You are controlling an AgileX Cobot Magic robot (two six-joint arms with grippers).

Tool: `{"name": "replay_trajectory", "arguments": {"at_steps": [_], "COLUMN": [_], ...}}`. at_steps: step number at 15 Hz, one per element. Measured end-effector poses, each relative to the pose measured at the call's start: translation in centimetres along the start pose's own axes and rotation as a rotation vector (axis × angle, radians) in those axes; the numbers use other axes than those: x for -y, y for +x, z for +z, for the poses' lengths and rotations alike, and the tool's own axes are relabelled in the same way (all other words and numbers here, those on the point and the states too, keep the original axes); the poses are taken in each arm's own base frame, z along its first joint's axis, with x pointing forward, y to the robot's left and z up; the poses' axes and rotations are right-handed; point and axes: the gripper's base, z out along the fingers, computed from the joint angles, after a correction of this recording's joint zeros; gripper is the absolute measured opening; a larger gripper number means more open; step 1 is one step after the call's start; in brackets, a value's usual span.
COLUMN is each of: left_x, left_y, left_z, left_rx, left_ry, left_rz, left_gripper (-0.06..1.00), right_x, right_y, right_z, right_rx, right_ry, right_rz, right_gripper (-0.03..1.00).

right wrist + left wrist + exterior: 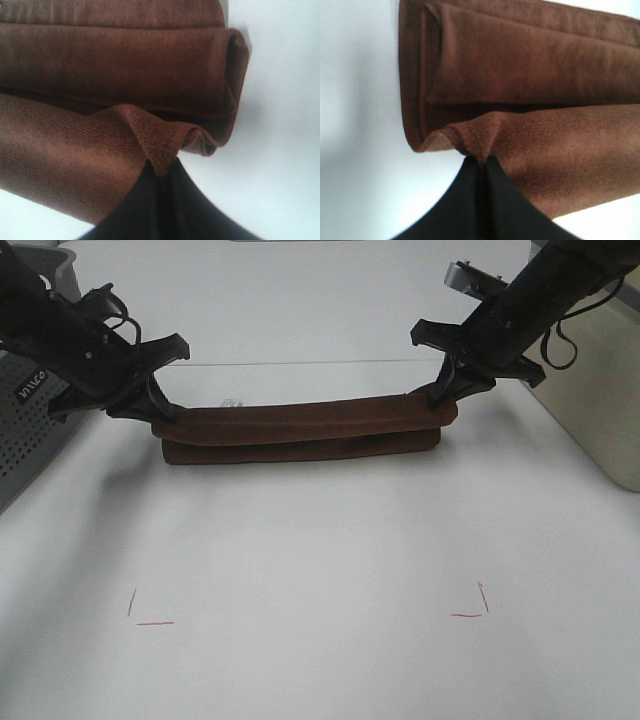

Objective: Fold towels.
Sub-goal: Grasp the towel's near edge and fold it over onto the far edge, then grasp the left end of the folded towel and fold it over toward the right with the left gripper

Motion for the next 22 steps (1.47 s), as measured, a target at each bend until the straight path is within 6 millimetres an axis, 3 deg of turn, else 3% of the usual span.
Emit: {"name": "replay_trajectory", "arguments": {"at_steps": [2,6,8,10,12,13,14,15,19,22], "left_x": [-0.1,-1.1,-1.5,-2.0,-2.1,-2.1,-2.1,-2.2,-2.4,-2.5], "left_y": [-1.9,-3.3,-3.3,-3.3,-3.3,-3.3,-3.3,-3.3,-3.2,-3.4], "left_z": [1.5,4.2,4.8,5.6,5.6,5.6,5.6,5.6,6.1,7.4], "left_rx": [0.058,0.131,0.141,0.151,0.158,0.16,0.16,0.16,0.143,0.097], "left_ry": [-0.012,-0.036,-0.044,-0.056,-0.066,-0.068,-0.069,-0.071,-0.08,-0.06], "left_rz": [-0.016,-0.028,-0.033,-0.034,-0.021,-0.016,-0.014,-0.011,-0.001,-0.024], "left_gripper": [0.0,0.0,0.01,0.1,0.41,0.55,0.67,0.74,0.79,0.76], "right_x": [0.7,2.1,2.4,2.4,2.4,2.4,2.4,2.3,1.7,1.5], "right_y": [-1.3,-2.5,-2.7,-3.0,-3.1,-3.1,-2.9,-2.8,-3.0,-3.1], "right_z": [1.8,4.9,5.5,5.4,5.5,5.5,5.5,5.5,3.6,3.1], "right_rx": [0.005,0.042,0.071,0.109,0.115,0.11,0.097,0.085,0.1,0.11], "right_ry": [0.003,0.023,0.034,0.035,0.032,0.03,0.027,0.024,0.036,0.036], "right_rz": [-0.004,0.008,0.012,0.017,0.021,0.022,0.022,0.022,-0.008,-0.014], "right_gripper": [0.0,0.0,0.0,0.02,0.29,0.48,0.65,0.74,0.81,0.82]}}
